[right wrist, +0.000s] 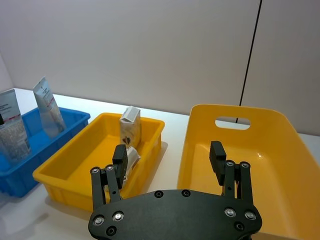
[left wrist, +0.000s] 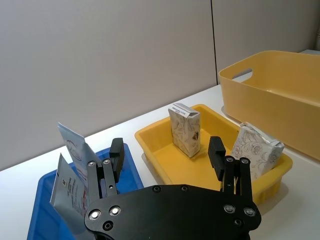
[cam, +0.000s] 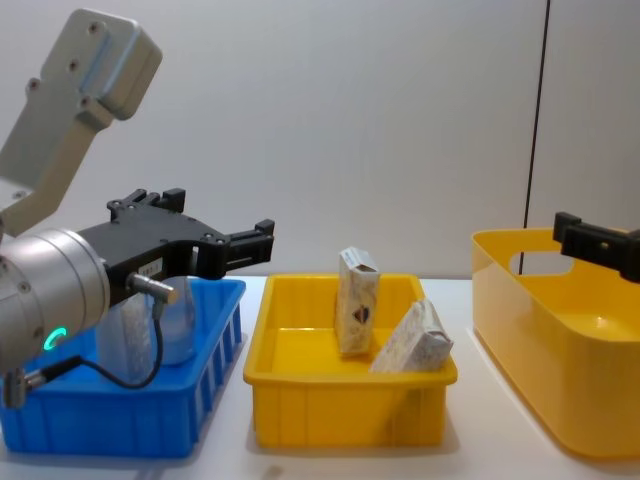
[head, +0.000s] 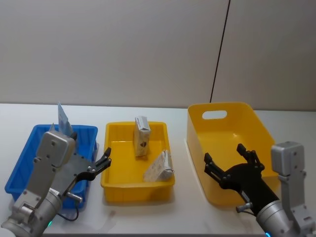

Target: Bimanual collaborative sorting of washing and personal care products

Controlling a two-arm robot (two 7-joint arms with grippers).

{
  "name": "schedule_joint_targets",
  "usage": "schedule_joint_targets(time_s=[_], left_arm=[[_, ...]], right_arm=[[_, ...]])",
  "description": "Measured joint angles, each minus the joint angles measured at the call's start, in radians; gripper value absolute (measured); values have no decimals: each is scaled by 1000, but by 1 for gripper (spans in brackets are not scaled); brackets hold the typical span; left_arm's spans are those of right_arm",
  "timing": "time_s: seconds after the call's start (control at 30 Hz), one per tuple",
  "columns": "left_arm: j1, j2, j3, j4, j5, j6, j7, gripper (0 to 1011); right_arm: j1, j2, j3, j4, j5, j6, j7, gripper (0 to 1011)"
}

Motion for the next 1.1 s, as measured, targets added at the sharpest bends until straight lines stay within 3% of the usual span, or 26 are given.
schedule_joint_targets(time_s=[0.2, 0.57, 0.83, 1.1], left_arm=[[0, 0, 0, 0, 0, 0, 0, 1002], [0, 0, 0, 0, 0, 0, 0, 1001], [0, 0, 0, 0, 0, 0, 0, 1002], [0, 0, 0, 0, 0, 0, 0, 1001]], right_arm=[[11, -9, -19, -1, -20, 29, -7, 1004], [75, -49, -99, 8, -71, 173, -18, 1004], [141, -94, -147, 59, -98, 287, -23, 1004], [199, -144, -166, 127, -108, 373, -37, 1004]])
